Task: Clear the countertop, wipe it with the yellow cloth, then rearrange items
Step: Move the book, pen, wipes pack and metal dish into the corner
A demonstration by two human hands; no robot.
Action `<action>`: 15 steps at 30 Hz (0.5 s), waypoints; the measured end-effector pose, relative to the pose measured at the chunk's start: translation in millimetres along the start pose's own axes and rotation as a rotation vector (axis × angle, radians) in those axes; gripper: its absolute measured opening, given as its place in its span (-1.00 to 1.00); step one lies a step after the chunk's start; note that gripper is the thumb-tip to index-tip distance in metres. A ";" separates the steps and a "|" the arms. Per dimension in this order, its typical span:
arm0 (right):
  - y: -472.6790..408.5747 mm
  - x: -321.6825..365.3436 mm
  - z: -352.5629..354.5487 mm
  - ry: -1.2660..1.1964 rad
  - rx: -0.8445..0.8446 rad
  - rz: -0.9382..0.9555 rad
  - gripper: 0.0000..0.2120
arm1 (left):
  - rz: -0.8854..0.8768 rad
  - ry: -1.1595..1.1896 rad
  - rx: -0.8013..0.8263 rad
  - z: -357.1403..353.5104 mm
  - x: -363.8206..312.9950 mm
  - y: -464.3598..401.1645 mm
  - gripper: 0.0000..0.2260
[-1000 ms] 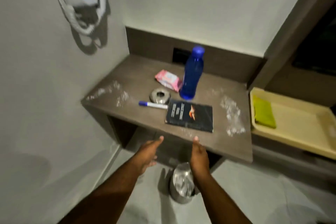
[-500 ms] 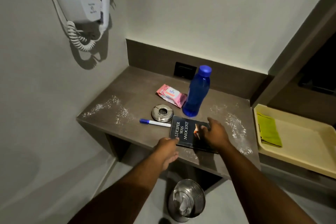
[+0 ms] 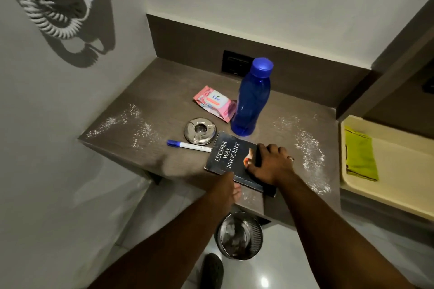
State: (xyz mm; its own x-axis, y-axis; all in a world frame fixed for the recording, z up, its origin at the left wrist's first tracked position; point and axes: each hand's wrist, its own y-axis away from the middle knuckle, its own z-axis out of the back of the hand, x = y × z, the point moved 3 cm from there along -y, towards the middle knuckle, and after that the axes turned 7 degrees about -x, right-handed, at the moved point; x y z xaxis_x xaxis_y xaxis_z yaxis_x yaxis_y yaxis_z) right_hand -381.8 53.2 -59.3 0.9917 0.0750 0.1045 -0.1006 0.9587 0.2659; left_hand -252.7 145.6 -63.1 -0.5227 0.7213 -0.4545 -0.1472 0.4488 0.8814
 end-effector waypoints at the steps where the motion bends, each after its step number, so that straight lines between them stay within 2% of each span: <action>1: 1.2 -1.5 1.2 0.010 0.007 -0.010 -0.14 | 0.006 -0.002 0.004 0.4 1.3 -0.2 -0.65; 4: 16.6 -12.0 -2.4 -0.109 0.008 -0.132 -0.22 | 0.047 -0.029 0.031 8.8 5.4 1.7 -0.64; 9: 64.2 -22.3 -14.8 -0.443 -0.032 -0.344 -0.59 | -0.047 -0.182 0.030 38.3 17.6 8.2 -0.79; 12: 98.3 -12.2 -12.1 -0.718 -0.154 -0.380 -0.68 | -0.068 -0.217 0.112 49.8 22.8 25.5 -0.91; 15: 130.8 5.0 4.7 -0.866 -0.311 -0.365 -0.71 | -0.161 -0.269 0.149 69.8 19.1 40.2 -0.84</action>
State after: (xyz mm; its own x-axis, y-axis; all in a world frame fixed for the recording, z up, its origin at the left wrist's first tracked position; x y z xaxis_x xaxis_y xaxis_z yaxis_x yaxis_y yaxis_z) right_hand -390.4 177.7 -19.5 0.5437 -0.3467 0.7643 0.3481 0.9218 0.1704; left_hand -210.0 214.2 -45.4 -0.2599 0.7392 -0.6213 -0.0751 0.6259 0.7763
